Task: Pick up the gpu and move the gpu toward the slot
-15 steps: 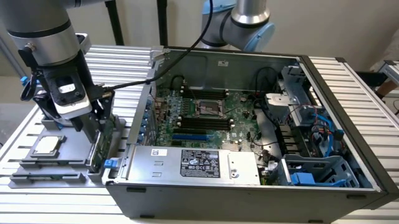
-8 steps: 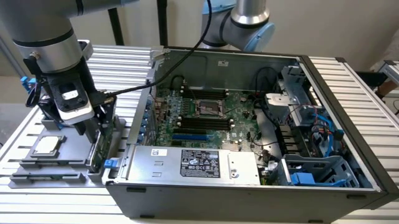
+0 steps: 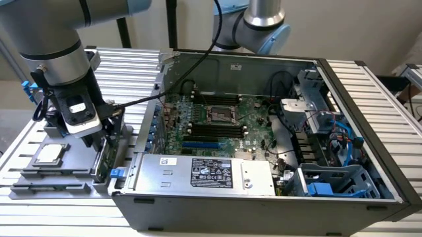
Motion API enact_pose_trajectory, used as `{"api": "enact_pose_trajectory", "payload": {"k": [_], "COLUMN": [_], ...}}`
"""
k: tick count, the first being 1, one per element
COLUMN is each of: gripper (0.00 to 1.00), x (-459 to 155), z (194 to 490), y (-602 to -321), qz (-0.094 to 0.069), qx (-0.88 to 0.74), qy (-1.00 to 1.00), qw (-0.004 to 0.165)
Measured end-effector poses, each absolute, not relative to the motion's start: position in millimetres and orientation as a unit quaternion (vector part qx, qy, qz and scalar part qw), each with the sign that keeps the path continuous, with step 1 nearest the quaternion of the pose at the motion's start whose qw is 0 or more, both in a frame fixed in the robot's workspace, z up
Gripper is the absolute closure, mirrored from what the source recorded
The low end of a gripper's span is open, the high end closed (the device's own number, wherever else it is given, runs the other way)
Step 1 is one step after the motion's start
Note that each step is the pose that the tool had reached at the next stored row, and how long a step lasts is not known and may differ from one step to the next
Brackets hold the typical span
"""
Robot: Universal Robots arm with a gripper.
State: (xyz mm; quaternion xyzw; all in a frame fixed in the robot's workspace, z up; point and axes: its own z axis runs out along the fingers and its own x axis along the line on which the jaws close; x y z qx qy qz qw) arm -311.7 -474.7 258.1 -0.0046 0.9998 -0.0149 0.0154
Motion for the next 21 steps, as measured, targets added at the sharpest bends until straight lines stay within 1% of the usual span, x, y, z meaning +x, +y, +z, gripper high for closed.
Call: {"api": "enact_pose_trajectory", "payload": {"k": [8,21], "gripper": [0.46,0.46], "x": [-313.9,-318.6], "z": [246.0,241.3], "y": [-472.7,-469.6], "qz": [-0.015,-0.015], "qx": [0.0,0.002], "qy": [1.0,0.999], "qw": [0.02,0.03]}}
